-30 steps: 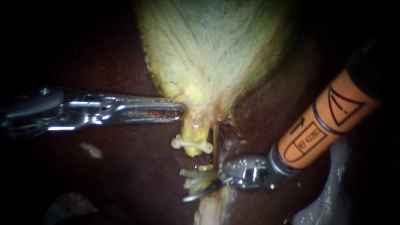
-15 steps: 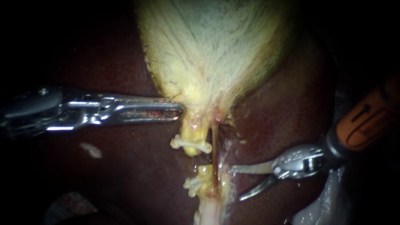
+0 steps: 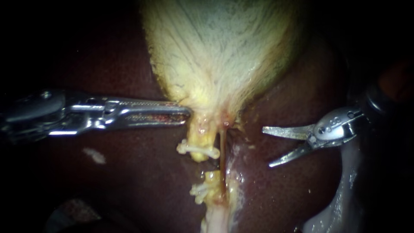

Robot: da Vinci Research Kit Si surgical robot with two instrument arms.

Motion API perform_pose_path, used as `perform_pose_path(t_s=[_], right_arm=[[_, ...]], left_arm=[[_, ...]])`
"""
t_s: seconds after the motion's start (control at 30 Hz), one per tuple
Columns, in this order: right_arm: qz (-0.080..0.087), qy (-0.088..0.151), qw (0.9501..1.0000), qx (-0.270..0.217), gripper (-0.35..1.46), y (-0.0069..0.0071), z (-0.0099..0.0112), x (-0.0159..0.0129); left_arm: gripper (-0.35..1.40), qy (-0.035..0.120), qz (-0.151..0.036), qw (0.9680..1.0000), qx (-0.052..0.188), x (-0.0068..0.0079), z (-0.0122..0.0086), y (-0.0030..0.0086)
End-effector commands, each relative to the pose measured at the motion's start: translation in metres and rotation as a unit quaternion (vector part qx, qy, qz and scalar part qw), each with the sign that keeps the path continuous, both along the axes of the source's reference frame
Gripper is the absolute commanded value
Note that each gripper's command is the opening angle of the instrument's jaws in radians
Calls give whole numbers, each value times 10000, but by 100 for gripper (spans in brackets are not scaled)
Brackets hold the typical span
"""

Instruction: Go back from the cut left tube

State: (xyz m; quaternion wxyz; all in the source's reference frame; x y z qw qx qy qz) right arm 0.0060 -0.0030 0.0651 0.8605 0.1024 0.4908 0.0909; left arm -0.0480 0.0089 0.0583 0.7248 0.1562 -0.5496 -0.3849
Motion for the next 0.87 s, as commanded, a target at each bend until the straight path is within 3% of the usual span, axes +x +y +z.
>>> perform_pose_path(t_s=[0.03,0.47,0.87], right_arm=[[-4,-1,10000,0,143,-1,2,0],[-3,-2,10000,-6,143,-2,3,1],[-30,10,10000,-24,143,-2,3,0]], left_arm=[[-35,-11,19,10000,-15,-3,2,-2],[-35,-43,101,9999,-9,-25,15,-11],[-35,-44,102,9999,-10,-26,15,-11]])
